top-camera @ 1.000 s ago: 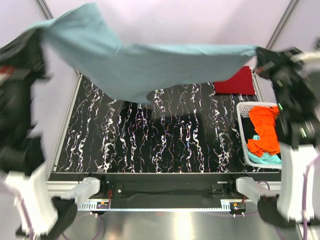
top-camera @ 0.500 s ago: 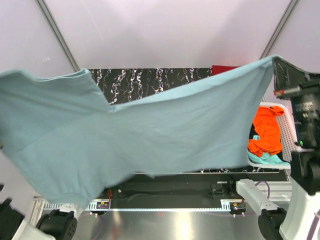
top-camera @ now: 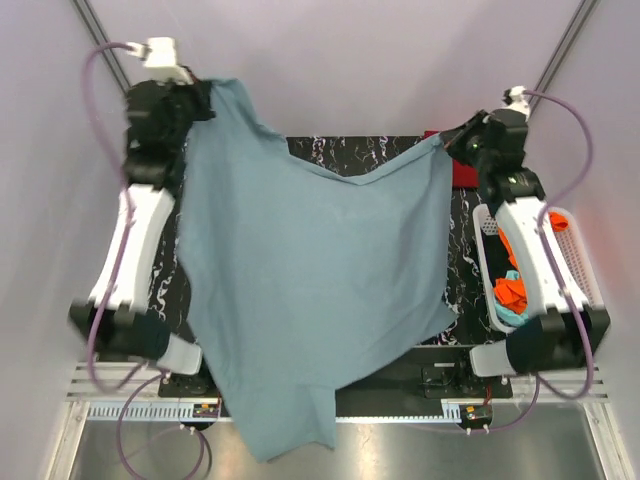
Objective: Fold and stack the t-shirts
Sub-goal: Flatten the tshirt out
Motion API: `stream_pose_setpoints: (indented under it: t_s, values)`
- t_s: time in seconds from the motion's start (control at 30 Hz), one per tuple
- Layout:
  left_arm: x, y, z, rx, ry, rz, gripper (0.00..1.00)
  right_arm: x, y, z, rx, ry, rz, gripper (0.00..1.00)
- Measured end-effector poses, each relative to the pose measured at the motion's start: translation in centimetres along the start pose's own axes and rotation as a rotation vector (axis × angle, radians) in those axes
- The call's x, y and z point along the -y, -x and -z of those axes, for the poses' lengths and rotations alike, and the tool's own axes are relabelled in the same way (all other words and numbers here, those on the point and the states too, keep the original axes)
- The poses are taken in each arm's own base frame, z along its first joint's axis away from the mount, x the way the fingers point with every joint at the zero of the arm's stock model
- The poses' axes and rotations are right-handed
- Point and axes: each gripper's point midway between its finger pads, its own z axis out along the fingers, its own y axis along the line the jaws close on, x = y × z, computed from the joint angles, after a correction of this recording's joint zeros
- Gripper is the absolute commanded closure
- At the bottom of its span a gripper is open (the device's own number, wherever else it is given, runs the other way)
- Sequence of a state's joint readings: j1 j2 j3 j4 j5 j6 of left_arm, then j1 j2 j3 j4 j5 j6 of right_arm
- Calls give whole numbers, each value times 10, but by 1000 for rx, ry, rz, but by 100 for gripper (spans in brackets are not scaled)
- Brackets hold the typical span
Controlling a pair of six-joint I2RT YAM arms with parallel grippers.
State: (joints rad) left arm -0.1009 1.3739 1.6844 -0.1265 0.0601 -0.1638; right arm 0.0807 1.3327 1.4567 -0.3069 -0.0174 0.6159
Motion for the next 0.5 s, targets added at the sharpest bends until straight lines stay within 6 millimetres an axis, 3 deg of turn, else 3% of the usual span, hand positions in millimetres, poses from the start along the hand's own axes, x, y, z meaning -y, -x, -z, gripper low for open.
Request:
stream_pose_setpoints:
  t_s: [0.07,0.13,0.27,0.37,0.5]
  values:
    - [-20,-80,-40,-153,29,-2,100,30,-34,-37,-77,-72,-1,100]
    - [-36,-152,-67,-279,45,4,100,53,-60,-66,-132,-124,-1,100]
    - [-57,-266,-96,-461,61,22,100,101,-112,-117,-222,-222,13,100]
    - [-66,-320,-110,-539,64,33,100,134,-148,-150,-292,-279,20,100]
    - [-74,-350,-133,-555,63,43,100,163,-180,-180,-345,-319,31,100]
